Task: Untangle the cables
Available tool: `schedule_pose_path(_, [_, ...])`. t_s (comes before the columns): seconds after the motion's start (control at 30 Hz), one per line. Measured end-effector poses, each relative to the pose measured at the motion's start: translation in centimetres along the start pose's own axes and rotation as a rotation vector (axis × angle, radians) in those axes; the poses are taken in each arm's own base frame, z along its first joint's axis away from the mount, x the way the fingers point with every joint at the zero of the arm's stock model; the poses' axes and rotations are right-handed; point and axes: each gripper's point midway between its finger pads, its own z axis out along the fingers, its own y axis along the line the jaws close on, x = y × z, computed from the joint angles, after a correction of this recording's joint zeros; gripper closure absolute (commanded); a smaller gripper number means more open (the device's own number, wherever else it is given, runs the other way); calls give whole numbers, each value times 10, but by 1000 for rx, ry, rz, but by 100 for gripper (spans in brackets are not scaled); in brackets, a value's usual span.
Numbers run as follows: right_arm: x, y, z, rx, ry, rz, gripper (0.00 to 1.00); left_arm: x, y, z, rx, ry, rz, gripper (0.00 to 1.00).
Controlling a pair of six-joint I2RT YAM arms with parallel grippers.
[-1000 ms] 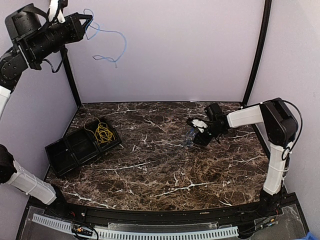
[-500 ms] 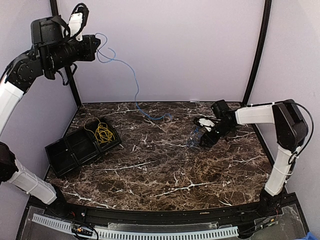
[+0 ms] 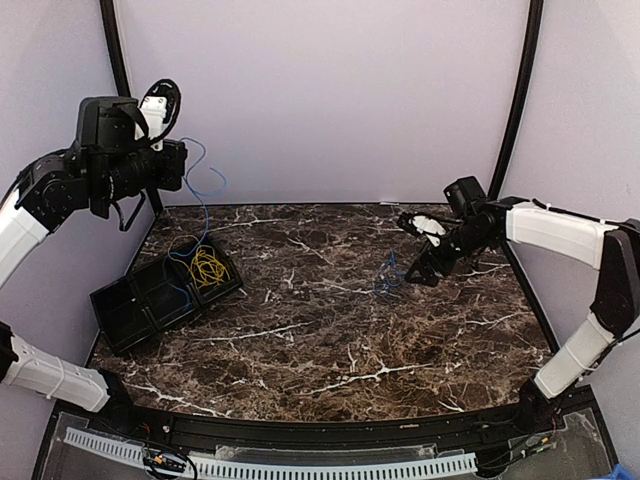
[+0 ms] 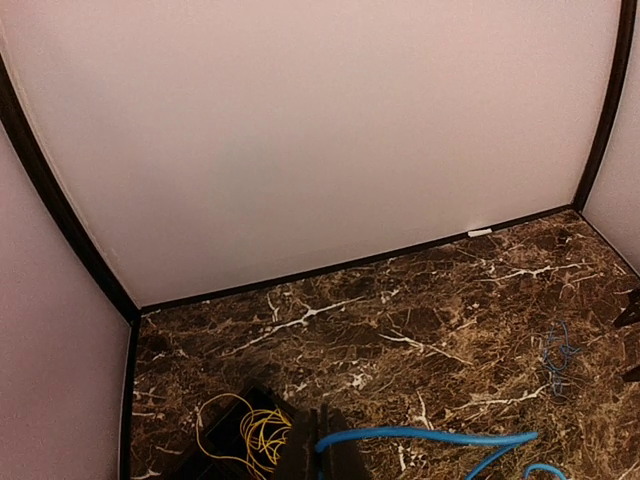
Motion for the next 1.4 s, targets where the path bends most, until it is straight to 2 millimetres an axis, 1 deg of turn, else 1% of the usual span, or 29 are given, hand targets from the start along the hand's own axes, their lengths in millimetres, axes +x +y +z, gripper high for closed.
schedule_pose_path(0.07, [5, 6, -6, 5, -23, -13, 4, 8, 9, 0, -33, 17, -9, 100])
schedule_pose_path(0.13, [13, 15, -9, 5, -45, -22, 4, 20, 25, 3, -82, 44, -25, 100])
schedule_pose_path(0.23, [28, 27, -6, -18, -50, -24, 5, 36, 51, 7, -156, 78, -52, 100])
schedule_pose_path(0.33, [37, 31, 0, -34, -39, -25, 6, 52, 78, 9, -234, 109, -67, 100])
schedule_pose_path(0.47, [37, 30, 2, -29, -46, -34, 7, 70, 96, 9, -288, 131, -66, 100])
schedule_pose_path(0.57, [37, 29, 5, -28, -47, -39, 7, 81, 101, 13, -300, 148, -62, 100])
schedule_pose_path(0.63, [38, 29, 7, -31, -42, -40, 7, 85, 99, 16, -287, 156, -59, 100])
schedule_pose_path(0.7, [38, 29, 7, -32, -41, -45, 7, 83, 96, 19, -259, 150, -60, 100])
schedule_pose_path(0.93, [39, 28, 7, -29, -41, -50, 7, 71, 64, 25, -74, 109, -72, 100])
schedule_pose_path(1.1, [40, 26, 7, -26, -39, -45, 7, 65, 41, 24, 61, 95, -85, 100])
schedule_pose_path(1.23, [42, 25, 10, -30, -31, -42, 7, 53, 25, 13, 177, 57, -99, 100])
schedule_pose_path(1.3, [43, 26, 11, -33, -27, -41, 7, 45, 21, 5, 211, 32, -105, 100])
schedule_pose_path(1.4, [45, 26, 12, -36, -23, -38, 7, 28, 20, -10, 242, -27, -115, 100])
